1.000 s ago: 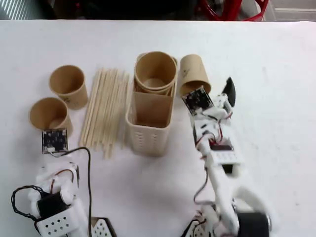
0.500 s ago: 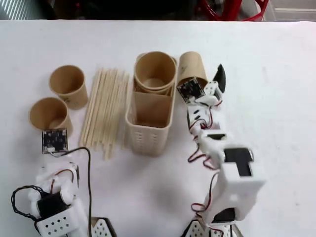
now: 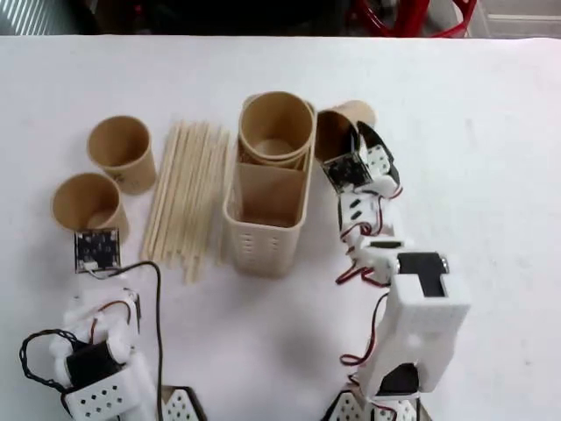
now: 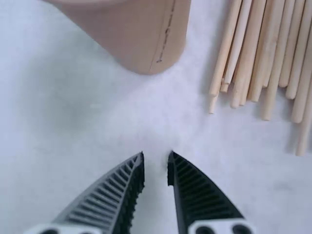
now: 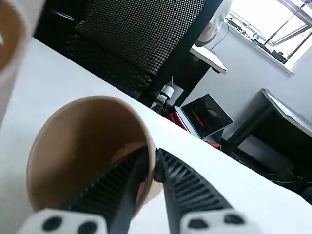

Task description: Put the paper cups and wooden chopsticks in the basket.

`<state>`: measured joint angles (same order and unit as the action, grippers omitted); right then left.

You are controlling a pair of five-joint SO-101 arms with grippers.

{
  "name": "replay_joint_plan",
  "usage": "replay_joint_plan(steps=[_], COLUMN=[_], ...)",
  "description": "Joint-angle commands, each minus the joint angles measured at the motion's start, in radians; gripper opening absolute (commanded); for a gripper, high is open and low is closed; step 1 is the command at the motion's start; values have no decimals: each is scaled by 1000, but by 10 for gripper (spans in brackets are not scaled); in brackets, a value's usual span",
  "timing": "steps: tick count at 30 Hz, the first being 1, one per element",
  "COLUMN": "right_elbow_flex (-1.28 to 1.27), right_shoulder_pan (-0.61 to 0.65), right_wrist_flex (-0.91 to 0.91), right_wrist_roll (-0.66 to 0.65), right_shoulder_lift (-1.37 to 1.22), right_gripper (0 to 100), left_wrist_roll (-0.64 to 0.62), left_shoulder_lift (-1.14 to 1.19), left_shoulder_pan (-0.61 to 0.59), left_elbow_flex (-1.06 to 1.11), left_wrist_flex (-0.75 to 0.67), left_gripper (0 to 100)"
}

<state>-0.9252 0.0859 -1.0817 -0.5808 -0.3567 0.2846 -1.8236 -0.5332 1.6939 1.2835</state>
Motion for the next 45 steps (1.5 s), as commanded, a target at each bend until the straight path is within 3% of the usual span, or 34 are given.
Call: replay_joint_plan(steps=[1, 6, 9, 12, 18, 20, 25, 32, 39, 43, 45], right_elbow_flex=[-86, -275, -354, -373, -319, -269, -137, 46, 273, 334, 351], right_shoulder_pan=[-27, -71, -93, -110, -110, -110, -76, -33, -12, 94, 177], right_wrist_flex=[-24, 2, 136, 400, 1096, 1311, 1641, 1751, 1834, 1830, 1810], right_wrist_roll=[-2, 0, 0, 2, 6, 58, 129, 164, 425, 612, 644], right_shoulder_lift=[160, 429, 631, 860, 1362, 1506, 1718, 1719, 1641, 1561, 1524], right_gripper=[17, 17, 17, 17, 17, 17, 17, 17, 17, 17, 17], left_wrist_roll=[3, 3, 3, 3, 3, 3, 3, 3, 3, 3, 3], left_shoulder_lift=[5, 5, 5, 5, 5, 5, 5, 5, 5, 5, 5], left_shoulder_pan=[-7, -7, -7, -7, -7, -7, -7, -7, -7, -7, -7], left_elbow_flex=[-2, -2, -2, -2, -2, -2, -2, -2, -2, -2, -2], left_wrist_flex=[0, 0, 0, 0, 0, 0, 0, 0, 0, 0, 0], left_gripper=[99, 99, 99, 99, 99, 99, 99, 99, 99, 99, 99])
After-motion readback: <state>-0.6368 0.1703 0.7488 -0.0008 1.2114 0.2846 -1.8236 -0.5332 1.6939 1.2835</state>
